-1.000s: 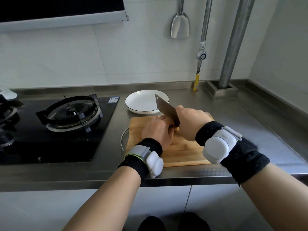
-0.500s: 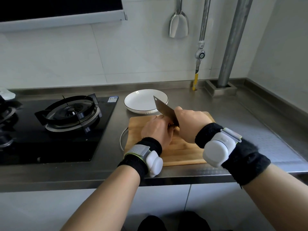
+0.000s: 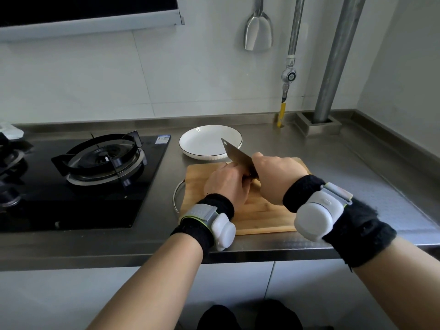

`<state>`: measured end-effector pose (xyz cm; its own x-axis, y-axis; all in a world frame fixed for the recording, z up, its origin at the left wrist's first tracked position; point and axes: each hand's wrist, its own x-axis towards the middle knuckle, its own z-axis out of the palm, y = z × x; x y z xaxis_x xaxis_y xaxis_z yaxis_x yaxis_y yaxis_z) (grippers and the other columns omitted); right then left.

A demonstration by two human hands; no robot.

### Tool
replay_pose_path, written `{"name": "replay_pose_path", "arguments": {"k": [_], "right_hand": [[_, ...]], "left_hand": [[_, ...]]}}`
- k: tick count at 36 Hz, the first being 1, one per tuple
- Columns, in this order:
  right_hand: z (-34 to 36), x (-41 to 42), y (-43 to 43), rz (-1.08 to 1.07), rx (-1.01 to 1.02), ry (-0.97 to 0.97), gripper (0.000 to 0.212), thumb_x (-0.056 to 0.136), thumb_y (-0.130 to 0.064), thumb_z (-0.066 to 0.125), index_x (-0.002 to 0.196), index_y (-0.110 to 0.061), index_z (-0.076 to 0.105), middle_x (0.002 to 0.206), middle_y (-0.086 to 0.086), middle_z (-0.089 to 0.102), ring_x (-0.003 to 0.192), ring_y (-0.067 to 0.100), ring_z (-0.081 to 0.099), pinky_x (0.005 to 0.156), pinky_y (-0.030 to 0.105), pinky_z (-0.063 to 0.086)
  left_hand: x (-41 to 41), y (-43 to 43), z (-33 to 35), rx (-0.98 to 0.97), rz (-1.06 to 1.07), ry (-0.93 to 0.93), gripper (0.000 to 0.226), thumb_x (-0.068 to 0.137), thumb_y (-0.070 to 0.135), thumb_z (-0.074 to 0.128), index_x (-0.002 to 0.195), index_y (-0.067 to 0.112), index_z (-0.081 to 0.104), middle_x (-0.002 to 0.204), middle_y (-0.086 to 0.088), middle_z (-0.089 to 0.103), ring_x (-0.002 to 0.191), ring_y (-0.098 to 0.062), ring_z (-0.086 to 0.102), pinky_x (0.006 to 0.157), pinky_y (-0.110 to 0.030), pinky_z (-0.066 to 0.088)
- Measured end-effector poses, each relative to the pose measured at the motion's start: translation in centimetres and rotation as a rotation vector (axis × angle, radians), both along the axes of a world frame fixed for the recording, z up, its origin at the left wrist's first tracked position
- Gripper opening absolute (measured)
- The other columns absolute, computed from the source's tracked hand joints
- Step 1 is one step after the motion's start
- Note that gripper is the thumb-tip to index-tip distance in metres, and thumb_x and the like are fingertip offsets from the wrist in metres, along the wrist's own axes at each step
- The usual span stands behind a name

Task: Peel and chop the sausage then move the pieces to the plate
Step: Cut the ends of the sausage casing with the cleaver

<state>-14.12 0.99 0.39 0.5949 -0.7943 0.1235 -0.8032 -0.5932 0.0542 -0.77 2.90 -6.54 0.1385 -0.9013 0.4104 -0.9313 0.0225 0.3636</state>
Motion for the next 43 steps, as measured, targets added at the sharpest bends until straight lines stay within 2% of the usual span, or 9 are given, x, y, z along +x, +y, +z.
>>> {"name": "replay_pose_path", "arguments": {"k": [6, 13, 18, 21, 28, 32, 36, 40, 43], "right_hand": [[0.3, 1.2, -0.5, -0.001, 0.022, -0.036, 0.015, 0.09, -0.009, 0.05, 0.104, -0.011, 0.044, 0.068, -0.001, 0.046, 0.067, 0.027, 0.053, 0.059, 0.034, 0.04], [0.0, 0.0, -0.1, 0.007, 0.016, -0.013, 0.02, 0.091, -0.012, 0.052, 0.109, -0.014, 0.044, 0.072, -0.002, 0.05, 0.073, 0.027, 0.062, 0.064, 0.036, 0.053], [0.0, 0.8, -0.5, -0.007, 0.023, -0.037, 0.016, 0.09, -0.01, 0.051, 0.104, -0.013, 0.043, 0.07, -0.002, 0.046, 0.069, 0.026, 0.054, 0.061, 0.034, 0.041], [0.2, 1.4, -0.8, 0.003, 0.037, -0.049, 0.016, 0.089, -0.011, 0.052, 0.103, -0.013, 0.043, 0.072, -0.001, 0.05, 0.069, 0.025, 0.053, 0.062, 0.033, 0.04], [0.1, -0.1, 0.0, 0.017, -0.007, 0.019, 0.017, 0.091, -0.011, 0.049, 0.107, -0.013, 0.044, 0.07, -0.002, 0.047, 0.069, 0.025, 0.056, 0.061, 0.034, 0.046], [0.1, 1.1, -0.5, 0.0, 0.011, -0.007, 0.013, 0.09, -0.011, 0.05, 0.098, -0.014, 0.04, 0.072, 0.0, 0.049, 0.067, 0.026, 0.051, 0.062, 0.034, 0.04], [0.3, 1.7, -0.9, 0.008, 0.028, -0.019, 0.014, 0.09, -0.014, 0.052, 0.098, -0.015, 0.041, 0.074, 0.0, 0.052, 0.069, 0.027, 0.053, 0.062, 0.034, 0.042], [0.3, 0.2, -0.1, 0.02, 0.011, 0.008, 0.017, 0.091, -0.015, 0.052, 0.102, -0.016, 0.04, 0.073, -0.001, 0.049, 0.069, 0.027, 0.053, 0.061, 0.035, 0.042], [0.4, 0.0, 0.1, 0.01, -0.006, 0.013, 0.016, 0.091, -0.015, 0.053, 0.104, -0.014, 0.042, 0.073, -0.002, 0.048, 0.069, 0.026, 0.053, 0.061, 0.034, 0.041]], "left_hand": [[0.0, 0.1, 0.2, -0.019, -0.024, 0.0, 0.016, 0.091, 0.023, 0.049, 0.09, 0.021, 0.065, 0.098, -0.001, 0.067, 0.096, -0.028, 0.056, 0.072, -0.04, 0.051], [0.0, -0.1, 0.1, -0.015, 0.006, 0.014, 0.017, 0.09, 0.032, 0.052, 0.093, 0.03, 0.068, 0.098, 0.008, 0.067, 0.097, -0.022, 0.057, 0.074, -0.039, 0.054], [-0.1, -0.1, 0.1, -0.02, -0.014, 0.012, 0.016, 0.09, 0.025, 0.051, 0.091, 0.025, 0.067, 0.097, 0.001, 0.068, 0.09, -0.026, 0.06, 0.071, -0.039, 0.054], [-0.1, 0.1, 0.3, -0.021, -0.015, 0.017, 0.016, 0.09, 0.021, 0.05, 0.09, 0.02, 0.066, 0.097, -0.002, 0.067, 0.09, -0.028, 0.058, 0.071, -0.039, 0.053], [-0.1, 0.0, 0.2, -0.027, -0.003, 0.004, 0.016, 0.091, 0.029, 0.054, 0.097, 0.03, 0.069, 0.101, 0.004, 0.068, 0.095, -0.022, 0.058, 0.072, -0.035, 0.052], [-0.2, 0.2, 0.4, -0.014, -0.013, 0.006, 0.015, 0.09, 0.02, 0.051, 0.087, 0.02, 0.065, 0.095, -0.002, 0.067, 0.087, -0.026, 0.058, 0.065, -0.034, 0.049], [-0.1, 0.1, 0.5, 0.011, 0.002, 0.015, 0.016, 0.089, 0.02, 0.048, 0.075, 0.027, 0.053, 0.094, -0.003, 0.066, 0.087, -0.026, 0.058, 0.067, -0.035, 0.05], [0.1, -0.3, -0.1, -0.004, 0.004, 0.016, 0.017, 0.088, 0.03, 0.051, 0.09, 0.029, 0.068, 0.098, 0.004, 0.068, 0.092, -0.022, 0.06, 0.07, -0.037, 0.054], [0.2, -0.4, -0.1, -0.02, 0.0, 0.01, 0.017, 0.089, 0.03, 0.053, 0.093, 0.029, 0.069, 0.098, 0.003, 0.068, 0.091, -0.023, 0.06, 0.071, -0.039, 0.055]]}}
